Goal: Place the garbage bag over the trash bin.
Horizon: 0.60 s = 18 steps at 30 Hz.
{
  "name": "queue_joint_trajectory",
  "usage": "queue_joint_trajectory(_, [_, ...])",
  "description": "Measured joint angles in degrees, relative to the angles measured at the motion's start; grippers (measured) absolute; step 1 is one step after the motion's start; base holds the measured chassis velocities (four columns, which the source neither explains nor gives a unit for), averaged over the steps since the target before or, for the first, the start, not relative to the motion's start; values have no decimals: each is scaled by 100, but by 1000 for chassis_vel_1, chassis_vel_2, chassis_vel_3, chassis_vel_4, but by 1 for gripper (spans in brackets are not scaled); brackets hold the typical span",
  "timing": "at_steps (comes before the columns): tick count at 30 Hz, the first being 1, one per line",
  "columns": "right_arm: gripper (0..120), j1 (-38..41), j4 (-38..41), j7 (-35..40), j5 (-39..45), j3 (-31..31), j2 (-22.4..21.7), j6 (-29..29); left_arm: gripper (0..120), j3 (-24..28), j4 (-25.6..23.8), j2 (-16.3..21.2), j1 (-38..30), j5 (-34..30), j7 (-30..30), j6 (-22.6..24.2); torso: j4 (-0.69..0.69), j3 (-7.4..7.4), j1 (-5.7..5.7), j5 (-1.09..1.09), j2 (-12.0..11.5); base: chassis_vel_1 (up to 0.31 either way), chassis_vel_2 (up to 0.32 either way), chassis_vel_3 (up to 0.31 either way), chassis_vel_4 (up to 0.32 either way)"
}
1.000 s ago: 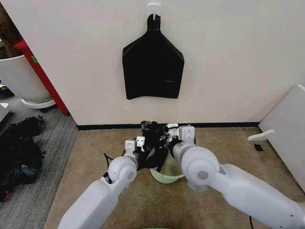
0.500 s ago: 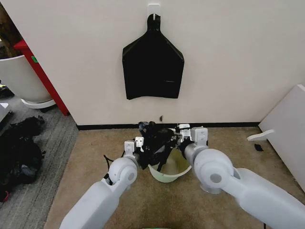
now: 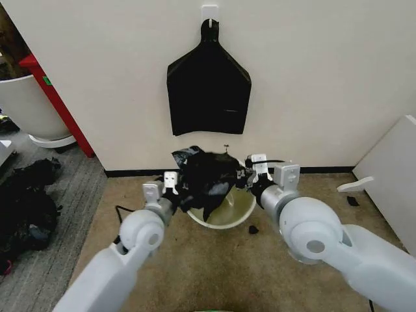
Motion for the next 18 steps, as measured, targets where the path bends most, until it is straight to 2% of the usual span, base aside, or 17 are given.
queue_joint_trajectory(5, [0, 50, 118, -82, -77, 30, -9, 2, 2, -196, -193, 92, 107, -187, 81, 19, 0, 0, 0, -1, 0, 0, 0, 0, 0])
queue_joint_trajectory(7, [0, -35, 126, -185, -359, 143, -120, -9, 2, -399, -325, 166, 241, -246, 186, 3, 0, 0, 0, 0, 0, 0, 0, 0, 0])
queue_joint_trajectory(18, [0, -313, -172, -252, -750, 325, -444, -9, 2, -664, -388, 152, 392, -233, 298, 5, -1, 0, 0, 1, 0, 0, 0, 0, 0])
